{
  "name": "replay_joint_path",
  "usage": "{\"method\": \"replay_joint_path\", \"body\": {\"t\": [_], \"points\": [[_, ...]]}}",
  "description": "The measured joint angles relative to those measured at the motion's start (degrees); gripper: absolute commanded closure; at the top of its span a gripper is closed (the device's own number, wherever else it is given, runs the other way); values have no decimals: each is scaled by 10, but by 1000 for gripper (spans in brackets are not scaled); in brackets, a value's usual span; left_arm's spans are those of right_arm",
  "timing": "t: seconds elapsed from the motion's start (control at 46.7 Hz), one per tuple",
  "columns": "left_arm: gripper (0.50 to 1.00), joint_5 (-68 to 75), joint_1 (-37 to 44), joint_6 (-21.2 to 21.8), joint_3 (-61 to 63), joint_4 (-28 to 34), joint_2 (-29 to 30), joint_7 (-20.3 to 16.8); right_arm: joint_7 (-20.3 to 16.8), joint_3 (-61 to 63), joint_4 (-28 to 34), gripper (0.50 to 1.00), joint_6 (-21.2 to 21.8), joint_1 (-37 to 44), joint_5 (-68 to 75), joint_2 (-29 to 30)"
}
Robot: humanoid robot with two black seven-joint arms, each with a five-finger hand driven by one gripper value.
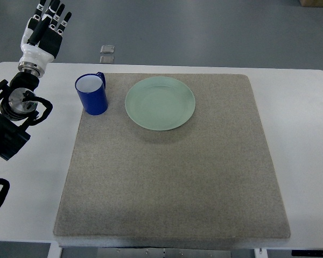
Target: Place cup left of plate with left hand
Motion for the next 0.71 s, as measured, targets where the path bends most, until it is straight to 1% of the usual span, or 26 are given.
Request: {"method": "replay_joint_path", "body": {"t": [0.129, 0.364, 0.578, 0.707], "points": [[501, 0, -3, 16, 0, 0, 0, 0, 0, 0, 0, 568, 0, 0, 0, 0], [501, 1, -3, 19, 1, 0, -16, 0, 0, 2, 10, 568, 9, -1, -1, 0], [501, 0, -5, 19, 1, 0, -36, 0, 0, 0, 14, 568, 1, -1, -4, 0], [504, 1, -7, 32, 1, 0, -47, 0, 0, 0, 13, 568, 1, -1, -3, 0]]}}
